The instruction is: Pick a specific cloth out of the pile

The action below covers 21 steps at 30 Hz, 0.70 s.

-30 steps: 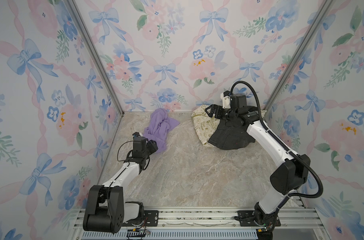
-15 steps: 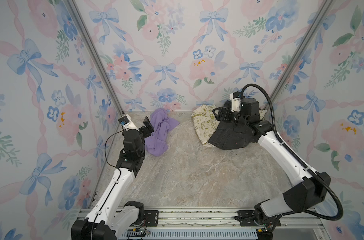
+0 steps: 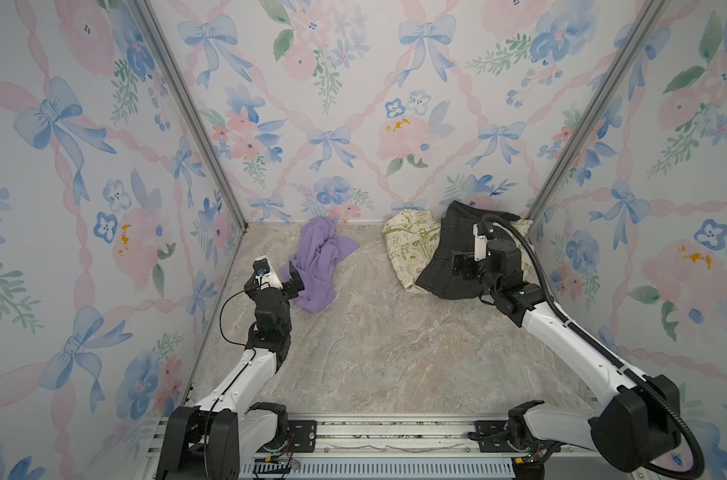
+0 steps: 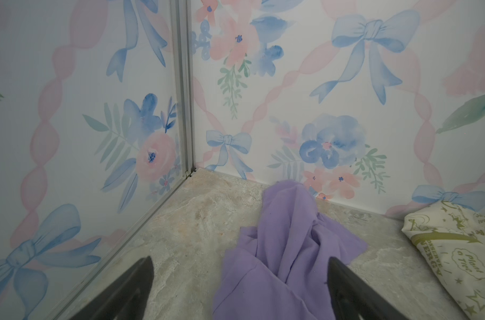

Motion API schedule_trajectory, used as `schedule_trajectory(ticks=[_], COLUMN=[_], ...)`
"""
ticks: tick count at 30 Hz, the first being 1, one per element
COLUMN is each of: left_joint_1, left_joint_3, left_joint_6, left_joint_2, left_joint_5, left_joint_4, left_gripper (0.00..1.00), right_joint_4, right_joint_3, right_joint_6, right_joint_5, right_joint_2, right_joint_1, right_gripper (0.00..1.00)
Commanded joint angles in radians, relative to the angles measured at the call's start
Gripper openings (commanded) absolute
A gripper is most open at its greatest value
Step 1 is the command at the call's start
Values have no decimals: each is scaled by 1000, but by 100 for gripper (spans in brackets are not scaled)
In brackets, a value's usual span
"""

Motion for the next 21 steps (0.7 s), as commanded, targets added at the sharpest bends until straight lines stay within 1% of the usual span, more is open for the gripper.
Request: schedule_trajectory(ticks=[1, 4, 6, 8, 12, 15, 17, 21], left_joint_1=[22, 43, 53, 63, 63, 63, 61, 44], left_joint_3=[-47, -81, -89, -57, 13, 31, 28, 9], left_joint_6=[15, 31, 30, -1, 37, 48, 52, 75], left_joint_2=[68, 152, 217, 252, 327, 348, 346, 315], left_joint_5=[38, 83, 92, 109, 140, 127, 124, 99], left_joint_4=[179, 280, 348, 340, 346, 346, 345, 325], left_gripper=[98, 98, 98, 98, 98, 98, 98, 98], right_joint_4=[106, 212, 271, 295, 348, 409, 456, 435], right_joint_3=[-104, -208, -262, -287, -297, -301, -302, -270], right_joint_6=[-60, -51, -62, -85, -105, -94, -89, -82], right_joint_5=[84, 81, 81, 81, 57, 11, 0, -3], right_joint_2=[-24, -27, -16, 7, 79, 133, 167, 221], right_joint_1=[-39, -83, -119, -139, -171, -194, -199, -208], right_gripper=[97, 97, 97, 97, 97, 97, 97, 97])
